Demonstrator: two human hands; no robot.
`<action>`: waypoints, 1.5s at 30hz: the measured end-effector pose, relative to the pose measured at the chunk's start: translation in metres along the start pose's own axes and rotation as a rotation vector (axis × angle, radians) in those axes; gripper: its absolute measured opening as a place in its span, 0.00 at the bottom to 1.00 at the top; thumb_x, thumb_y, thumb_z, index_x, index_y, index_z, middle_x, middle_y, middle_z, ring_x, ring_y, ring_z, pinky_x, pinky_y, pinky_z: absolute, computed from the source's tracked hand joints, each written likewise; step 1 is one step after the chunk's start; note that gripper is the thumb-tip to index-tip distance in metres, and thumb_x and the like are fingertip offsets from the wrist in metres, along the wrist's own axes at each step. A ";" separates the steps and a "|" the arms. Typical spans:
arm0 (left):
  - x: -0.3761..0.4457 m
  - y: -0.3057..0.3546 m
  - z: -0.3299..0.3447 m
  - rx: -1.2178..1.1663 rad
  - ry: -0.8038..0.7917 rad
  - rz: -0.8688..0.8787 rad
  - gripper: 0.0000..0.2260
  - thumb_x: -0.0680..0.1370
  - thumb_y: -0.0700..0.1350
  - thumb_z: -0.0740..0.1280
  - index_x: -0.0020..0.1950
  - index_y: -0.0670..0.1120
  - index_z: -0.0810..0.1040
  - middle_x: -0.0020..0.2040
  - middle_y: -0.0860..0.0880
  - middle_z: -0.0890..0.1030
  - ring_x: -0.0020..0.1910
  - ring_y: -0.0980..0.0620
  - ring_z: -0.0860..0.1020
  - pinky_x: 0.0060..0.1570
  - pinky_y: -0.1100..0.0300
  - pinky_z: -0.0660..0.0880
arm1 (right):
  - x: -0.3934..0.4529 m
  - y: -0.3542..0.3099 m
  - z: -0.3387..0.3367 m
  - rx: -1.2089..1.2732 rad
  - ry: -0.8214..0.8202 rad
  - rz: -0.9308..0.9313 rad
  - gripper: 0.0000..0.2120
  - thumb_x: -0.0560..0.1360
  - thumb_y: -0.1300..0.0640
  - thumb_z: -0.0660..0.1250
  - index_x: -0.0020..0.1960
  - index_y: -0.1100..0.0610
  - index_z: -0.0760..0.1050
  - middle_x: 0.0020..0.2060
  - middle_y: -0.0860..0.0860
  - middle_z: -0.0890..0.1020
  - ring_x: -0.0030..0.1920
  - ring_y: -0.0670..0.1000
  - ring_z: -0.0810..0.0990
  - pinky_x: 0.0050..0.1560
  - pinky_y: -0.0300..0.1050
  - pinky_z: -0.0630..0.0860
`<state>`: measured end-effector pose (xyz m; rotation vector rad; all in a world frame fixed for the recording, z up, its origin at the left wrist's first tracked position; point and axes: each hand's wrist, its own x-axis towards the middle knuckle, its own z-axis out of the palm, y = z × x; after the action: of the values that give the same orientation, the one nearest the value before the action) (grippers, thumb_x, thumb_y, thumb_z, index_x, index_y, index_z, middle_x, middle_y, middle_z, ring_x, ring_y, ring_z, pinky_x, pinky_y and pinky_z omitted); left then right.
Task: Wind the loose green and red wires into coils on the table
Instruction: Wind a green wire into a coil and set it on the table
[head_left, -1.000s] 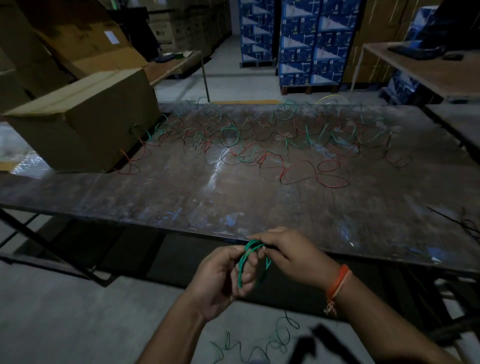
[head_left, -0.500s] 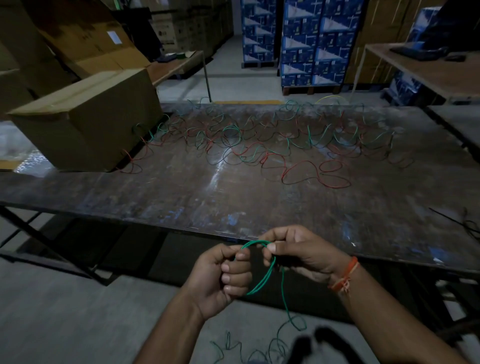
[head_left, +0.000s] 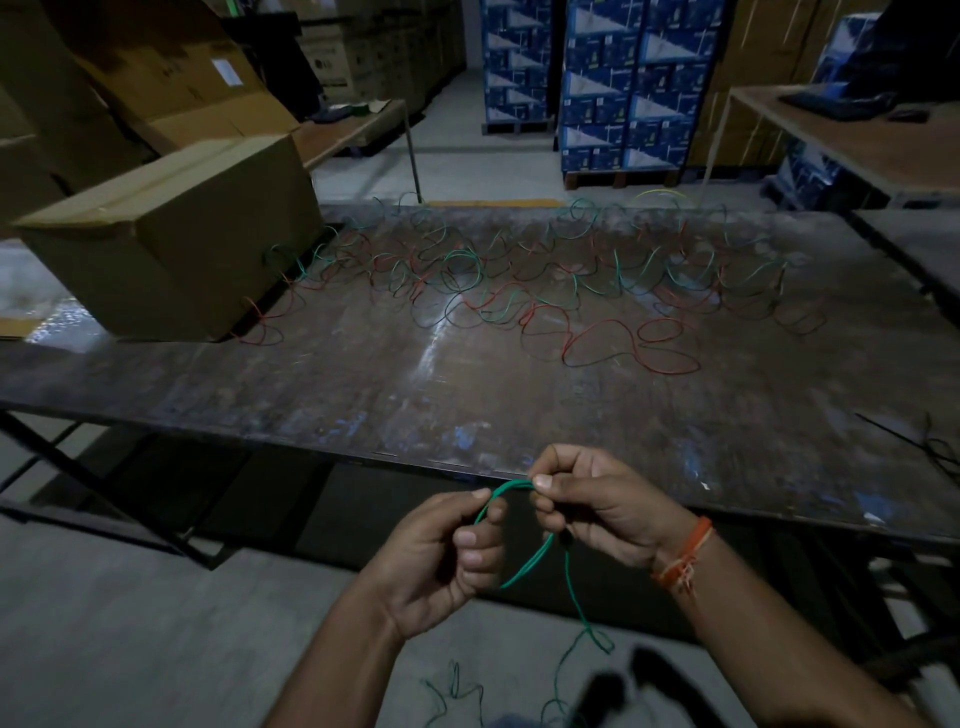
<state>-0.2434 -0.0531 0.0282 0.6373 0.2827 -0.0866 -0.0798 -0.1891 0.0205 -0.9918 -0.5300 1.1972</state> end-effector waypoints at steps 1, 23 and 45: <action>0.001 0.000 0.001 0.010 0.007 0.013 0.07 0.77 0.44 0.69 0.43 0.41 0.77 0.27 0.53 0.65 0.25 0.58 0.65 0.25 0.65 0.61 | 0.001 0.001 0.000 -0.013 0.016 -0.015 0.06 0.72 0.65 0.69 0.47 0.63 0.74 0.33 0.58 0.75 0.29 0.51 0.73 0.31 0.38 0.72; 0.023 0.029 -0.015 -0.137 0.317 0.533 0.15 0.85 0.47 0.53 0.41 0.45 0.71 0.32 0.51 0.70 0.26 0.59 0.68 0.25 0.70 0.68 | -0.036 -0.018 0.002 -1.340 0.059 -0.696 0.03 0.77 0.56 0.72 0.50 0.53 0.84 0.41 0.47 0.78 0.42 0.44 0.78 0.41 0.38 0.74; 0.019 -0.007 0.010 -0.093 0.169 0.289 0.14 0.82 0.47 0.56 0.36 0.46 0.70 0.24 0.55 0.60 0.20 0.60 0.57 0.21 0.67 0.49 | 0.012 -0.005 0.009 -0.898 0.007 -0.319 0.15 0.82 0.52 0.62 0.65 0.55 0.78 0.56 0.48 0.84 0.59 0.48 0.82 0.64 0.51 0.76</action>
<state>-0.2239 -0.0645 0.0265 0.5879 0.3530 0.2571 -0.0806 -0.1753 0.0276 -1.5803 -1.2252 0.6443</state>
